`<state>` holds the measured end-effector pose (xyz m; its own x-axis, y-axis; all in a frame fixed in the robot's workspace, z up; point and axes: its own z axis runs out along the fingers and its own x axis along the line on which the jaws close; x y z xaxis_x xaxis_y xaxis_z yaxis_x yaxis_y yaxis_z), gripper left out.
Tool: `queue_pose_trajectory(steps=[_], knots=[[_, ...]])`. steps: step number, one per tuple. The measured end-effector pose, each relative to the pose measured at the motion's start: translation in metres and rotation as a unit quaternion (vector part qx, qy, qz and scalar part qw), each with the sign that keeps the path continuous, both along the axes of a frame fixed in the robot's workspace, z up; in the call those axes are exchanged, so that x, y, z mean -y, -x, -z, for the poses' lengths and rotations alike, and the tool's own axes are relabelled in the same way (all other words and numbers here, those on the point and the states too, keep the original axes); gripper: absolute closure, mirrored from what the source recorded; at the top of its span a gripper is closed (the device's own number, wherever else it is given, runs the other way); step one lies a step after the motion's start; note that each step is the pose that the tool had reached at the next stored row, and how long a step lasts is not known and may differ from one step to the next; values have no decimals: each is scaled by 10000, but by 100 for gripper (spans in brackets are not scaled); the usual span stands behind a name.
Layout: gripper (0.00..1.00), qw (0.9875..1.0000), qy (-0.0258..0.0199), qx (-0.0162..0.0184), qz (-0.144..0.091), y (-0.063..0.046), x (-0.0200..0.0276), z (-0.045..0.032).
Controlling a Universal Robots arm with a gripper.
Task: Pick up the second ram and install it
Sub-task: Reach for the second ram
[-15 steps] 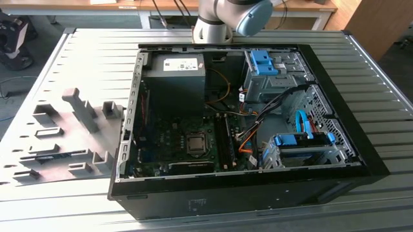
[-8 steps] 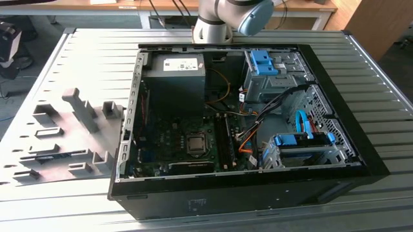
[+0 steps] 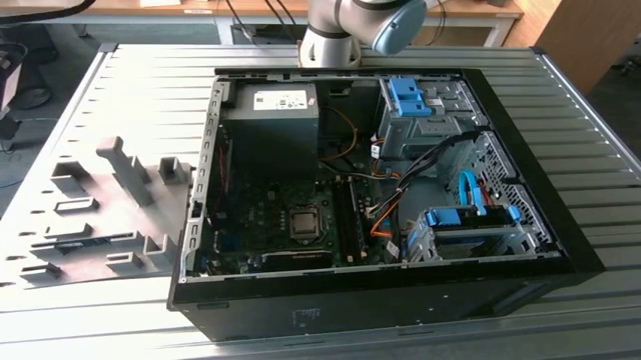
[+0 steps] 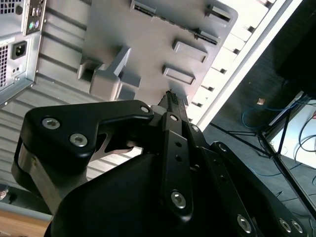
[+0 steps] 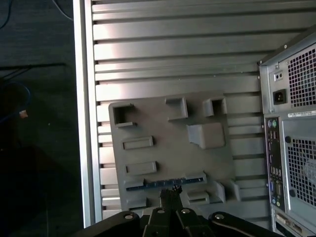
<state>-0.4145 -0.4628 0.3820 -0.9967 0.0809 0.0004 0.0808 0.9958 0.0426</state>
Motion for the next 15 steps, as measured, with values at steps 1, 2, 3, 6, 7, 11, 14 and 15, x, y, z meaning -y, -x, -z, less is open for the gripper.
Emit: queue_pose_trajectory(steps=[1, 2, 3, 6, 7, 11, 14, 15], knots=[[89, 10000, 2, 1, 0, 0, 26, 0], [89, 10000, 5, 0, 0, 0, 52, 0], [89, 10000, 7, 0, 0, 0, 79, 0], [89, 10000, 13, 0, 0, 0, 155, 0], [89, 10000, 15, 0, 0, 0, 182, 0], [89, 10000, 22, 0, 0, 0, 269, 1], [89, 10000, 25, 0, 0, 0, 327, 0], [89, 10000, 25, 0, 0, 0, 346, 1]])
